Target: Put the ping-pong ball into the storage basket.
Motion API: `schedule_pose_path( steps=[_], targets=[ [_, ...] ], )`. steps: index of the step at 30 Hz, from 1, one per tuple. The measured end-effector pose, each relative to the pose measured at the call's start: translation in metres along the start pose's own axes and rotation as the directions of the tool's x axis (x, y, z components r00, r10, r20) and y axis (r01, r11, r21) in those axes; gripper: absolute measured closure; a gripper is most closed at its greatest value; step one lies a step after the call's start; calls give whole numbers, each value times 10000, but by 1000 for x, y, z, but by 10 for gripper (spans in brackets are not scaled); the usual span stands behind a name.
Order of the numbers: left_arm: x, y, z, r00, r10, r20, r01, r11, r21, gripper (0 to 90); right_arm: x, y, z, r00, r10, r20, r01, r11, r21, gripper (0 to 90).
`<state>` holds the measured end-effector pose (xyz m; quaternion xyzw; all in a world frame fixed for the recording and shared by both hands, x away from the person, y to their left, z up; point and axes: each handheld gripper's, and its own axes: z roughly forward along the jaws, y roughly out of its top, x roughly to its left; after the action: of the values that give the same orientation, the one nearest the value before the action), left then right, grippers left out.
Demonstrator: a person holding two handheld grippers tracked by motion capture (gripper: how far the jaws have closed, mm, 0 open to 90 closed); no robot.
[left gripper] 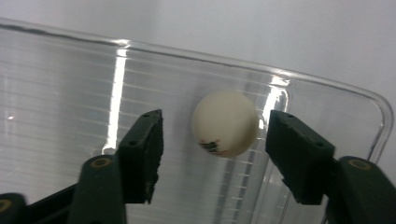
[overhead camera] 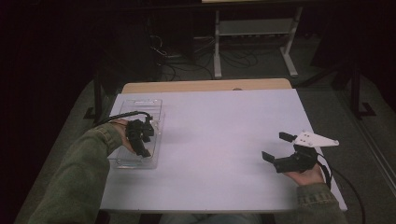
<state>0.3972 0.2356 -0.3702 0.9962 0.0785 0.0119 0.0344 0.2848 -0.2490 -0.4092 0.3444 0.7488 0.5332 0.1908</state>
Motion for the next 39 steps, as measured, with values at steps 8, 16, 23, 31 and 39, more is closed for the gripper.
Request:
schedule_pose_path(
  steps=[8,16,23,31,39],
  targets=[
    [1,-3,-9,9948,-876,-518,870,9961,-151,67,1,0,0,10000,-82,7,81,9999,110,0],
    [4,-9,-20,9823,-1414,-1228,1319,9878,-827,0,2,-1,0,9998,-178,99,176,9995,254,0],
    [2,-13,-36,9696,-1991,-1421,1646,9608,-2232,0,1,-1,-1,9998,-141,141,138,9997,179,0],
    [-4,-25,-40,9594,-2488,-1327,1944,9246,-3277,0,2,0,-1,9998,-156,107,154,9997,178,0],
    [-14,-41,-50,9425,-3013,-1447,2239,8906,-3957,0,2,0,-2,9998,-152,140,150,9998,148,0]
  ],
)
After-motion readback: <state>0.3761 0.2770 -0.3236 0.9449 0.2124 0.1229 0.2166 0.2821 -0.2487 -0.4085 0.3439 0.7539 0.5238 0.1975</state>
